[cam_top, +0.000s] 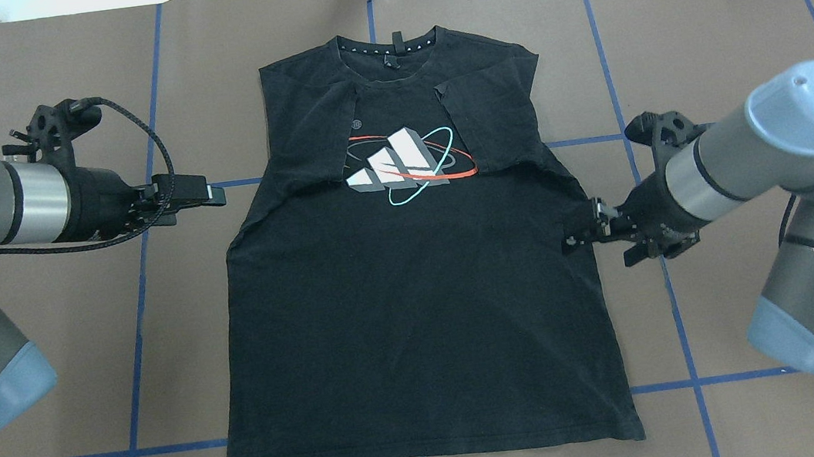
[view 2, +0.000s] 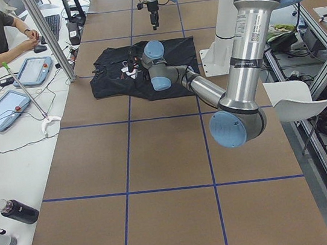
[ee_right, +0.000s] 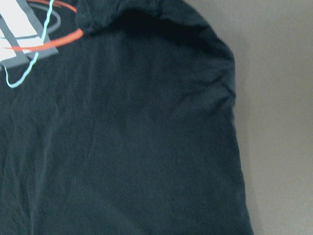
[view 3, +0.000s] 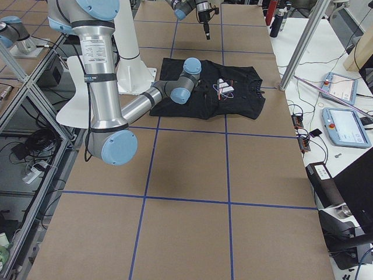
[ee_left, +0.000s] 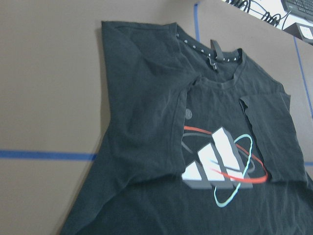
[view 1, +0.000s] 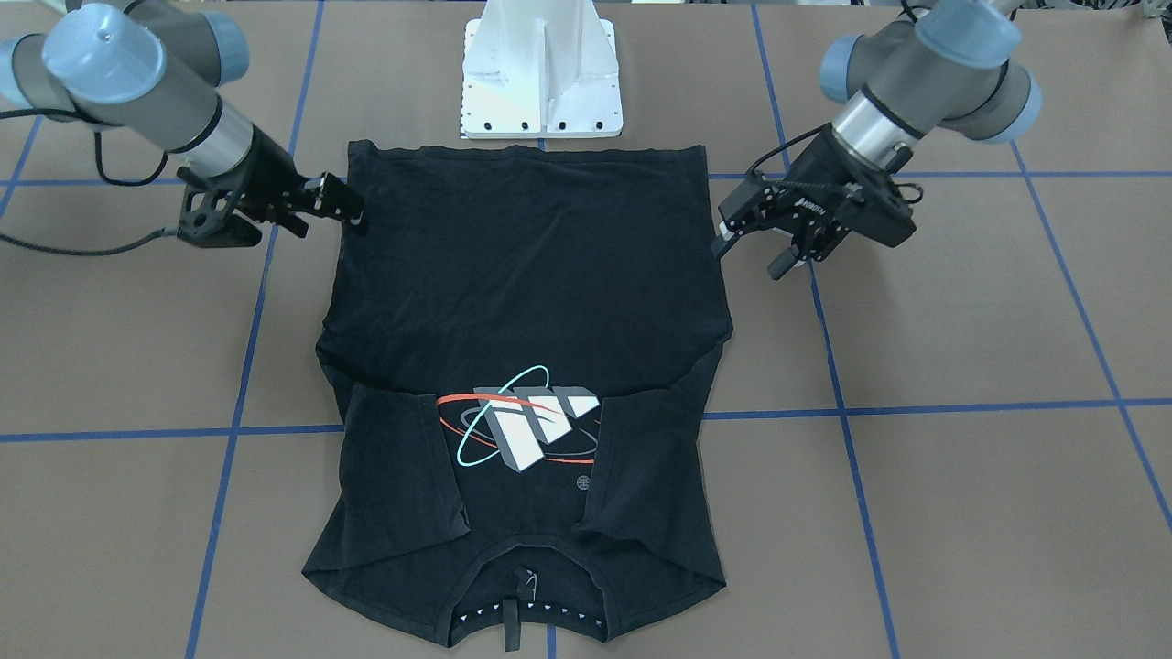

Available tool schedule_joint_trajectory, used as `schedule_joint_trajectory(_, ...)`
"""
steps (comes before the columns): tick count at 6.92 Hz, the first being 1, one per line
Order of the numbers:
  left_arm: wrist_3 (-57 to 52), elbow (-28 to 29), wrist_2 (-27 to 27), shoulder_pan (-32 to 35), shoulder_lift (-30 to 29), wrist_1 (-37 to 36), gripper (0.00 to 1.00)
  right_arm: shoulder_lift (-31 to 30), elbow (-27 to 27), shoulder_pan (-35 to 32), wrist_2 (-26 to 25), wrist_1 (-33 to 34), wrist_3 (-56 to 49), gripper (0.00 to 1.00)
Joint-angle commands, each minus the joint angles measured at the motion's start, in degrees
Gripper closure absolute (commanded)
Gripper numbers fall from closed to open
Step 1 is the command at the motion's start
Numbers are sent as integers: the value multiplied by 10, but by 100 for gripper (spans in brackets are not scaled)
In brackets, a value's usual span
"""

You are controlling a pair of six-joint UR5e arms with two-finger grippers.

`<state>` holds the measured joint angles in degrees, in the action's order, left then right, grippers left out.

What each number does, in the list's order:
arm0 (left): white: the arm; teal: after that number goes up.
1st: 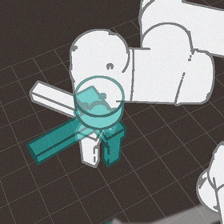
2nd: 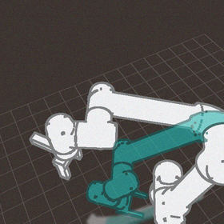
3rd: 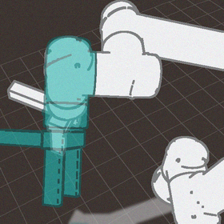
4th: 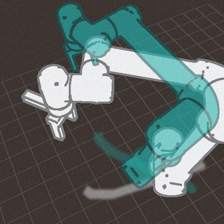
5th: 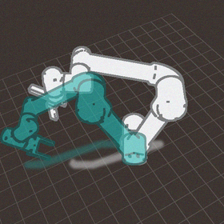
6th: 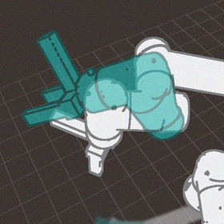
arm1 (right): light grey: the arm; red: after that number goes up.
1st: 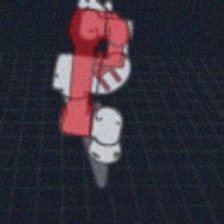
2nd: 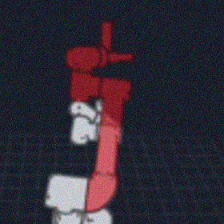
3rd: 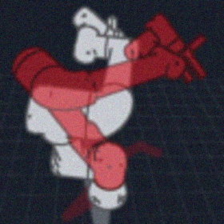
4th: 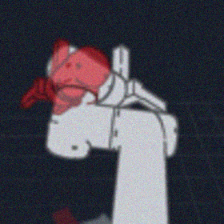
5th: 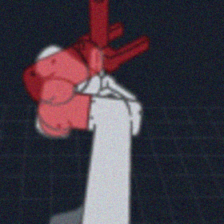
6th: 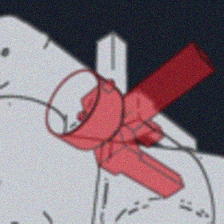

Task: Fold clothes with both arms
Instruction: 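Move the right gripper down to the shirt's hem corner while the left gripper withdraws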

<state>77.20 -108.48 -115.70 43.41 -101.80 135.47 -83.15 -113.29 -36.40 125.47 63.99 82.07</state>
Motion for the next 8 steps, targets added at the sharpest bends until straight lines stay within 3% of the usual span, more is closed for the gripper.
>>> schedule_joint_trajectory(1, 3, -22, 3, 0, 16, 1, 1, -41, -26, 101, -38, -2, 15, 0)
schedule_joint_trajectory(5, 3, -41, 5, 0, 15, 1, 1, -93, -25, 156, -29, -4, 13, 0)
schedule_joint_trajectory(8, 2, -44, 6, -1, 13, 1, 1, -88, -14, 190, -31, -3, 15, 0)
